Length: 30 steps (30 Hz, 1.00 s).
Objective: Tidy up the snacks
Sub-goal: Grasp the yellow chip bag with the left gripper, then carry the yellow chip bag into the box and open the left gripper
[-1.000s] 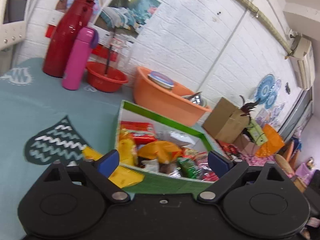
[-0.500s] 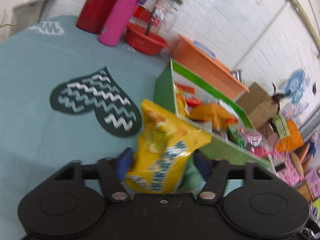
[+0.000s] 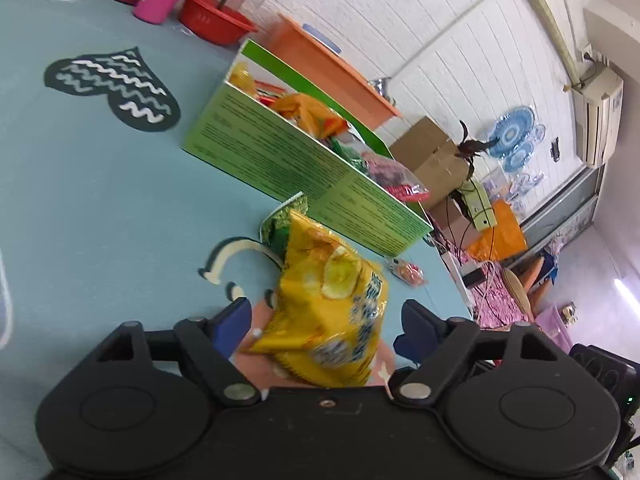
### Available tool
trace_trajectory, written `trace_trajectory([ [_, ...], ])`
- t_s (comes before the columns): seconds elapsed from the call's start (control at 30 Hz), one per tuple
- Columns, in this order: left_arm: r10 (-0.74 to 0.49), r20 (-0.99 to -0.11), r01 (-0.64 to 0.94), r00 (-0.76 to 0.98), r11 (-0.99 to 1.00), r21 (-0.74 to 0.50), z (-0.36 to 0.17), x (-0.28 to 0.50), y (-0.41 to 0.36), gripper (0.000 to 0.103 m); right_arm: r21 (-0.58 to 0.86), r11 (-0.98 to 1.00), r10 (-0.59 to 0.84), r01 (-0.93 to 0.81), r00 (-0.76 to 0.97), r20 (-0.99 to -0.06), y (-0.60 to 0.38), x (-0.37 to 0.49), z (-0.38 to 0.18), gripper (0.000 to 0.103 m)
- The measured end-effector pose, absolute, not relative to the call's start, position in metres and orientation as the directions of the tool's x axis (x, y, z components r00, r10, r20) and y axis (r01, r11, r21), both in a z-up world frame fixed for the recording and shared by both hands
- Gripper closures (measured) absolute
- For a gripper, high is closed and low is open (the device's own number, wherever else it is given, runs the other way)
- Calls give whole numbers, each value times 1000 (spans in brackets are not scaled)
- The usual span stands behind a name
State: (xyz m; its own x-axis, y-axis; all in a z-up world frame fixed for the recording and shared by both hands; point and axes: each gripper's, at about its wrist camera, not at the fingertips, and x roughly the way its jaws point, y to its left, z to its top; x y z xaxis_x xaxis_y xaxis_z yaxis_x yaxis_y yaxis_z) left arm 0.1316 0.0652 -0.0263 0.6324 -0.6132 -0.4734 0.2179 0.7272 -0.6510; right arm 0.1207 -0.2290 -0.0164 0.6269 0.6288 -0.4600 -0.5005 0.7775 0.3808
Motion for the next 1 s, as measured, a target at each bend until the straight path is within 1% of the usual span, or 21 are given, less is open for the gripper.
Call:
trace_trajectory([
  [0.17, -619, -484, 185, 619, 713, -676, -29, 137, 65, 0, 413, 765, 644, -495, 598, -477, -220, 128, -25, 0],
  [0.3, -637, -471, 215, 610, 706, -675, -28, 138, 59, 0, 426, 761, 648, -489, 595, -476, -219, 131, -25, 0],
  [0.73, -637, -473, 217, 608, 707, -673, -35, 145, 55, 0, 408, 760, 650, -506, 588, -480, -207, 139, -26, 0],
  [0.77, -639, -478, 221, 603, 709, -669, -35, 146, 54, 5, 401, 763, 646, -506, 591, -483, -206, 140, -27, 0],
  [0.8, -644, -482, 227, 594, 709, -667, -36, 147, 52, 25, 402, 763, 646, -507, 586, -488, -204, 141, -28, 5],
  [0.83, -647, -492, 232, 583, 713, -662, -37, 148, 49, 42, 410, 761, 649, -503, 585, -486, -204, 142, -29, 15],
  [0.9, -639, -493, 240, 590, 722, -649, -38, 147, 44, 50, 418, 766, 643, -489, 592, -486, -205, 142, -28, 22],
  [0.97, -638, -490, 251, 594, 725, -641, -34, 144, 40, 55, 426, 767, 641, -480, 599, -479, -207, 140, -28, 25],
  [1.0, -640, -486, 257, 595, 725, -639, -33, 142, 39, 56, 432, 765, 643, -477, 601, -475, -209, 139, -27, 26],
])
